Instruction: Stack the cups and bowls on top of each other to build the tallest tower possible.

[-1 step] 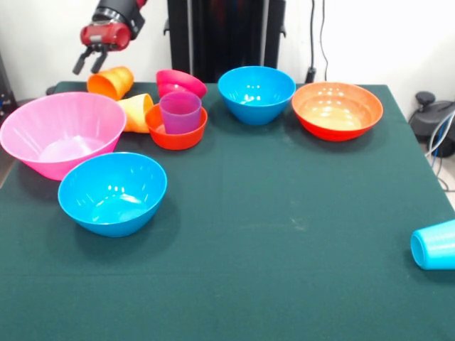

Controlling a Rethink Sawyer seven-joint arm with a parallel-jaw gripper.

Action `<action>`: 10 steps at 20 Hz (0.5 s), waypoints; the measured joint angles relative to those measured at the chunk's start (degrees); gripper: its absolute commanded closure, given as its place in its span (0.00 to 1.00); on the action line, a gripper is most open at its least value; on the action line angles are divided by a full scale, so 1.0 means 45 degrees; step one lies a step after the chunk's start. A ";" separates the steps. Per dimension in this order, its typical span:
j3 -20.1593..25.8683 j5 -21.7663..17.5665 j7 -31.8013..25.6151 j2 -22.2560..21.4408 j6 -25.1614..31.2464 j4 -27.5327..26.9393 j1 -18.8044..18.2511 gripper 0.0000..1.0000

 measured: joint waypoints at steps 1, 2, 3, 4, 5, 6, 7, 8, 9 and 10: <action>-0.0085 0.0120 0.0000 0.0043 0.0008 0.0001 -0.0045 0.00; -0.0259 0.0326 -0.0002 0.0148 0.0095 0.0001 -0.0119 0.00; -0.0375 0.0427 -0.0002 0.0229 0.0195 0.0003 -0.0163 0.00; -0.0556 0.0585 -0.0002 0.0351 0.0434 0.0001 -0.0240 0.00; -0.0677 0.0683 -0.0002 0.0427 0.0629 0.0001 -0.0293 0.00; -0.0747 0.0739 -0.0002 0.0469 0.0743 0.0001 -0.0324 0.00; -0.0836 0.0810 -0.0002 0.0522 0.0898 -0.0001 -0.0365 0.00; -0.0985 0.0913 -0.0002 0.0593 0.1167 0.0001 -0.0438 0.00; -0.1124 0.0998 -0.0002 0.0644 0.1383 0.0001 -0.0517 0.00; -0.1181 0.1032 -0.0002 0.0660 0.1459 0.0003 -0.0559 0.00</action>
